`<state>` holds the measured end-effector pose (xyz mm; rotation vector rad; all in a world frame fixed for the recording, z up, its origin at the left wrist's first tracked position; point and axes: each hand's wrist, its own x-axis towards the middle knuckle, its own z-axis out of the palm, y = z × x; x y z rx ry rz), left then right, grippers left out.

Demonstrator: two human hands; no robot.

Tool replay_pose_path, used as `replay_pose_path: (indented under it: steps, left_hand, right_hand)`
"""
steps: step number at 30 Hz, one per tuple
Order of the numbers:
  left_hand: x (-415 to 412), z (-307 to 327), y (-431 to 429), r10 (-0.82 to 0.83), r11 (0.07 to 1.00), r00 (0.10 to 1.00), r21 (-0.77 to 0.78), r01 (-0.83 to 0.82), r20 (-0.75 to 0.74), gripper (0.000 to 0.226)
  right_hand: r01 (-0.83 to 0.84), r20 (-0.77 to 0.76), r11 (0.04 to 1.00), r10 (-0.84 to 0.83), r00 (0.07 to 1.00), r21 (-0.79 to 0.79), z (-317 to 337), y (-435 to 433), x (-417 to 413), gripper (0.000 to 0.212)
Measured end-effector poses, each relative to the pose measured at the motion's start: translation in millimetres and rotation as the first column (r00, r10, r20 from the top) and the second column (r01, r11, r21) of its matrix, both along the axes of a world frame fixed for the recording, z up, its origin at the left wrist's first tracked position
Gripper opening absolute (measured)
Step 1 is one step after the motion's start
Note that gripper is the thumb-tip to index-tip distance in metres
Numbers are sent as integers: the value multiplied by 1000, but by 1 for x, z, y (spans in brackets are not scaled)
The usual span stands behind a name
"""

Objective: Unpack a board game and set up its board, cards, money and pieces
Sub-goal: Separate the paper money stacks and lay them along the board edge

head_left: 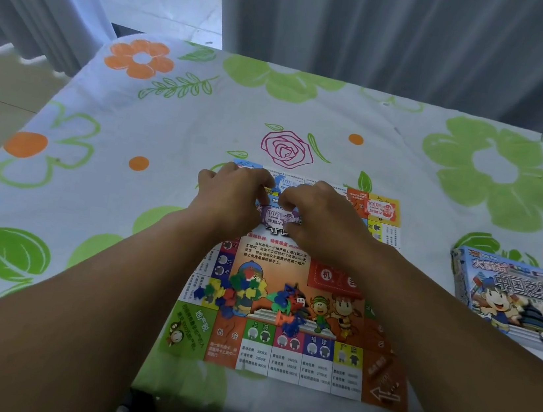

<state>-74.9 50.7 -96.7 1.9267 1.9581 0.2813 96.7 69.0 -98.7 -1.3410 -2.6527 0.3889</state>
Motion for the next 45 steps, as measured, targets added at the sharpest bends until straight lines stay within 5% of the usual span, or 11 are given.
replay_pose_path:
  steps: [10,21,45]
  left_hand:
    - [3,-2,-1,-29,1000,998,-8,28,-52,64]
    - [5,0,-2,-91,993,987,56,100,-135,49]
    - [6,3,-2,-71,997,988,23,75,-134,50]
  right_hand:
    - [10,23,1000,-10,1000,-6,3,2,3,30]
    - [-35,65,997,31,997,69,4,-1,0,35]
    - [93,38,993,-90,995,-77,5,4,15,40]
